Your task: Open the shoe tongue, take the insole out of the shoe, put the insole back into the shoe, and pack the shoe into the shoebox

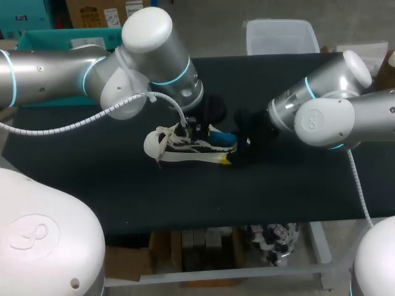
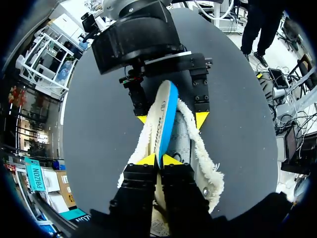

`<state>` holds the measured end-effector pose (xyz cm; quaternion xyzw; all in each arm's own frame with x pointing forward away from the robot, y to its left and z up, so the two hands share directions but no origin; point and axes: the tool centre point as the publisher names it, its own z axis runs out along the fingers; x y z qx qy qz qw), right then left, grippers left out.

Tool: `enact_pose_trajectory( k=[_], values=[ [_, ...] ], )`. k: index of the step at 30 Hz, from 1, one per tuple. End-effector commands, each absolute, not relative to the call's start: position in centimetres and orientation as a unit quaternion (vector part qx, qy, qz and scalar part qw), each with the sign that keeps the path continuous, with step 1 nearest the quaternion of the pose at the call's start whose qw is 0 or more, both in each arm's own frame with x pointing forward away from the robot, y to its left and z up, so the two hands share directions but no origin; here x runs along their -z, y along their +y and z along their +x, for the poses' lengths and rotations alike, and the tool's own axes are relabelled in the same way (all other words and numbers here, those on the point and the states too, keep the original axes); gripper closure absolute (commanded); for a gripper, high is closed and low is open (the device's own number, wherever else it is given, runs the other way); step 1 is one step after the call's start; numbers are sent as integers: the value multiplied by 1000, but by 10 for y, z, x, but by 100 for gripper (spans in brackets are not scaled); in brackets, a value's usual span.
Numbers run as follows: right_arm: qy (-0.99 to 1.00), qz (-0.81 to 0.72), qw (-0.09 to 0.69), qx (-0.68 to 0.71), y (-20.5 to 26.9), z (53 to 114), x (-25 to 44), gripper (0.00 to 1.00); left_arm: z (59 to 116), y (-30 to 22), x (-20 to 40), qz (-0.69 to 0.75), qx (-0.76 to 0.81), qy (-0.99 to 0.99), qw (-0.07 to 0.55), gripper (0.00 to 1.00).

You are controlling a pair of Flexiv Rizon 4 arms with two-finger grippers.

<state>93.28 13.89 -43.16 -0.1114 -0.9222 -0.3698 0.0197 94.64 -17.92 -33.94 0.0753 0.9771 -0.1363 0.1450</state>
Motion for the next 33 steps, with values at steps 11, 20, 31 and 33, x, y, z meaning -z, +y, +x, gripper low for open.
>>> enact_pose_trajectory(
  k=[11,20,31,33],
  values=[
    [-922,-110,21,371,140,931,439,100,937,-166,304,97,209,968,97,100],
    [-922,-110,21,371,140,931,439,100,925,-160,273,116,271,952,82,100],
    [-923,-107,20,368,135,931,430,0,910,-167,244,134,331,932,63,100],
    [-924,-107,20,367,133,931,427,0,908,-168,239,137,342,928,57,100]
  ],
)
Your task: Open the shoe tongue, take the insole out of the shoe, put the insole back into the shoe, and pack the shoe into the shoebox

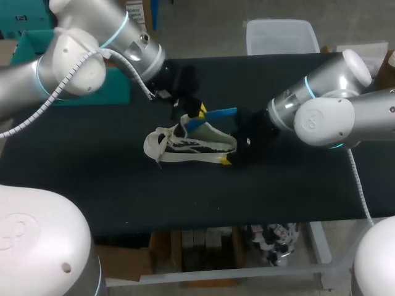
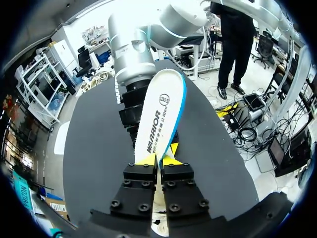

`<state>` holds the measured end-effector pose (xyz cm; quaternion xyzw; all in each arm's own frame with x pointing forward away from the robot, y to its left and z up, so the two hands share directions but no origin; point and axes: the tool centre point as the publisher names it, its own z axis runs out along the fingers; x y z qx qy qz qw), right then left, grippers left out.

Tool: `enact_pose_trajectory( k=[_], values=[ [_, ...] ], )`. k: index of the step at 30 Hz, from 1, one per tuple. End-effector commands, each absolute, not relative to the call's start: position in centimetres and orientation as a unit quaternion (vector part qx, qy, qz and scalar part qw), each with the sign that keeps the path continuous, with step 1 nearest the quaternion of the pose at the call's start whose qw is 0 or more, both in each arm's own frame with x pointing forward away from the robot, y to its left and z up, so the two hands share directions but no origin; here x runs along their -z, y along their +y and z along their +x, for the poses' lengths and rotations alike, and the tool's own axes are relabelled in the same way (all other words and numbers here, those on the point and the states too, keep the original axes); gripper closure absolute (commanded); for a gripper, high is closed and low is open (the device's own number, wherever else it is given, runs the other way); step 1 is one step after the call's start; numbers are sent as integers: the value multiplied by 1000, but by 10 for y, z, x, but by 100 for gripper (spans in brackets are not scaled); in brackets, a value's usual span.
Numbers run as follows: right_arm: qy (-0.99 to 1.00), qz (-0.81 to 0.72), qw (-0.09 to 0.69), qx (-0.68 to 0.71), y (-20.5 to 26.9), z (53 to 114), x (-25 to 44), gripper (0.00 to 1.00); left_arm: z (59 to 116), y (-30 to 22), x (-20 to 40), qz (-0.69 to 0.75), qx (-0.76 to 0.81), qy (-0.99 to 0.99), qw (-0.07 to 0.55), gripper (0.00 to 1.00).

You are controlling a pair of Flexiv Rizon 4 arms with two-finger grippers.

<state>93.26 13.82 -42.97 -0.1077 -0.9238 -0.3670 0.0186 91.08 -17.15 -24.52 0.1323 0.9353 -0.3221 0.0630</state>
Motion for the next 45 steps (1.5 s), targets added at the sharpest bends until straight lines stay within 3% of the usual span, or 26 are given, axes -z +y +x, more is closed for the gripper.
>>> enact_pose_trajectory(
  k=[1,22,34,45],
  values=[
    [-924,-108,20,367,132,930,426,0,908,-169,237,136,347,926,55,100],
    [-957,-91,-41,273,100,941,332,0,883,-160,168,146,461,875,-3,100],
    [-977,-59,-47,197,133,963,317,0,881,-129,152,126,504,854,-29,100],
    [-989,-34,-56,129,169,978,317,0,877,-91,142,96,526,845,-13,100]
  ],
)
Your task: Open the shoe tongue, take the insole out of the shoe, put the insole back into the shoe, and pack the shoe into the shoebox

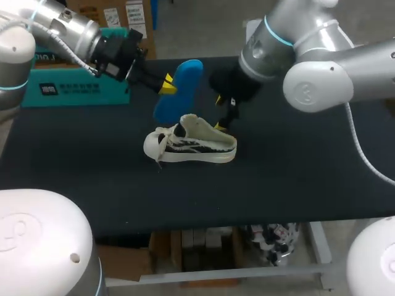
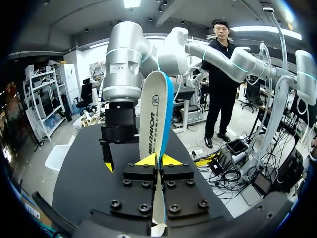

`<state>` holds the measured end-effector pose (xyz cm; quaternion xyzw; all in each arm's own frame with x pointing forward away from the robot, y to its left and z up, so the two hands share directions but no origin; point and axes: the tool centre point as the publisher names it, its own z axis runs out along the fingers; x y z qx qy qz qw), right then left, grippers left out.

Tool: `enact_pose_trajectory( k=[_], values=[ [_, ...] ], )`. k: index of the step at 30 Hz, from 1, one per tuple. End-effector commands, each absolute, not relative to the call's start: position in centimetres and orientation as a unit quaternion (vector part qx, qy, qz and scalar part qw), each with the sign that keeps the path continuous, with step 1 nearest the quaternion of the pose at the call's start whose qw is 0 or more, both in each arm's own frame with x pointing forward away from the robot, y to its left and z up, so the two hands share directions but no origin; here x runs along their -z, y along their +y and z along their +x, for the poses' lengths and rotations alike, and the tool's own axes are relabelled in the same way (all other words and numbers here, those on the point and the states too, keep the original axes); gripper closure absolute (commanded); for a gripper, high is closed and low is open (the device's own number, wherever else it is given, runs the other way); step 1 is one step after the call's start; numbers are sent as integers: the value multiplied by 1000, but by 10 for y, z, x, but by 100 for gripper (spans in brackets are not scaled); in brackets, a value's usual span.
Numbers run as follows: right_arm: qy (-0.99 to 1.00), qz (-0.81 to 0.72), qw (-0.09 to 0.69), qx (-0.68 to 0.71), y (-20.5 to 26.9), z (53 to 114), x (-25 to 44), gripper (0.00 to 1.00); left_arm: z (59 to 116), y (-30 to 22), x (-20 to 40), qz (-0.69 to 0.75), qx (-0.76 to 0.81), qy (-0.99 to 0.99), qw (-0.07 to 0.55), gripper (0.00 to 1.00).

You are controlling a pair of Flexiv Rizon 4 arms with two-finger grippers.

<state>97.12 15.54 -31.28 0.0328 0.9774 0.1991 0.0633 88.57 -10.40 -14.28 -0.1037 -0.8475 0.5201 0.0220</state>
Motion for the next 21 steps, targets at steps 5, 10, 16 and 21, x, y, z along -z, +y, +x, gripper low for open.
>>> enact_pose_trajectory(
  k=[5,10,16,21],
  values=[
    [992,32,49,-109,179,980,324,0,874,-81,141,-81,-529,-844,10,100],
    [993,29,44,-102,187,981,330,0,870,-70,142,-69,-531,-845,2,100],
    [995,20,36,-95,198,981,338,0,868,-57,144,-54,-536,-842,-4,100],
    [996,14,27,-88,207,982,347,7,867,-48,145,-44,-542,-839,-7,100]
  ],
)
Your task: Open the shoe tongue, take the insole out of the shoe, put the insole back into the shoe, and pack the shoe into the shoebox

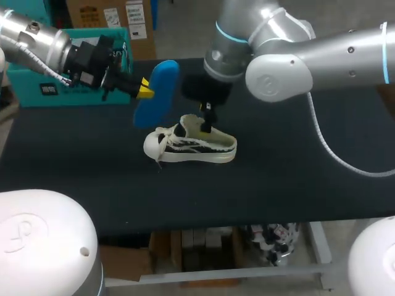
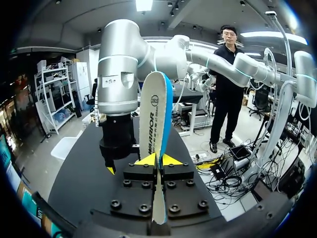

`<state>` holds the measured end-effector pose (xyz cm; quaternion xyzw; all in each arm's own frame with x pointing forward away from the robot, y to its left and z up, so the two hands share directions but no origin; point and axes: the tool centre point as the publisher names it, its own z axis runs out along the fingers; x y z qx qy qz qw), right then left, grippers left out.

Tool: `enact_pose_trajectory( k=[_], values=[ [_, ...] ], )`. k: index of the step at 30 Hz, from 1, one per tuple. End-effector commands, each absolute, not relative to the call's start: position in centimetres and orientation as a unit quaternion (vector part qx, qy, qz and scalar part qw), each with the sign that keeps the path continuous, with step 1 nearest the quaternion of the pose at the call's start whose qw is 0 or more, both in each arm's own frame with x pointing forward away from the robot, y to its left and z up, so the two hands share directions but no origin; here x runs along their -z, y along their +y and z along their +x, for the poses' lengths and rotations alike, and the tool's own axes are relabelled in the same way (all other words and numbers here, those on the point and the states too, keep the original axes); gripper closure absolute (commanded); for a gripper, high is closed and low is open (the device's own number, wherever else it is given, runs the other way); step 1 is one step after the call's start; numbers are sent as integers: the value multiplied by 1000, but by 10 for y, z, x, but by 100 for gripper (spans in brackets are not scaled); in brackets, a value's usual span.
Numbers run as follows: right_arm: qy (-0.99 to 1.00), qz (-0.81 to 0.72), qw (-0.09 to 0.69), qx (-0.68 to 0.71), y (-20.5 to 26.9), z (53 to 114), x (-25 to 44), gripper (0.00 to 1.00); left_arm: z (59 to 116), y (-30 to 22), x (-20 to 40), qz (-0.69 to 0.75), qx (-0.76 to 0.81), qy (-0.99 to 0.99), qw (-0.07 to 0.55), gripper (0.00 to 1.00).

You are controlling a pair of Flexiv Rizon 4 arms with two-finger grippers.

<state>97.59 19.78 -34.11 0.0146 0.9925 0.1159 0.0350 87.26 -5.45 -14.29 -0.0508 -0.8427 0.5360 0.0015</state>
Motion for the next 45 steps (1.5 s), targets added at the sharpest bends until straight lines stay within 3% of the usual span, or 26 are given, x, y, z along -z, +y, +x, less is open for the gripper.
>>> enact_pose_trajectory(
  k=[1,2,4,5,6,33,45],
  values=[
    [996,14,26,-87,208,982,348,15,867,-46,144,-43,-542,-839,-8,100],
    [996,13,24,-89,208,983,349,22,867,-45,144,-43,-543,-839,-8,100],
    [996,14,23,-89,210,984,351,55,866,-44,143,-41,-543,-838,-8,100],
    [996,14,22,-90,210,984,351,67,866,-43,142,-40,-544,-838,-9,100],
    [996,15,22,-90,210,985,352,100,866,-43,141,-40,-544,-838,-9,100],
    [964,233,70,-107,152,963,317,100,864,-72,78,-101,-573,-813,10,100],
    [927,349,40,-134,124,949,302,100,874,-89,42,-97,-622,-772,88,100]
  ],
)
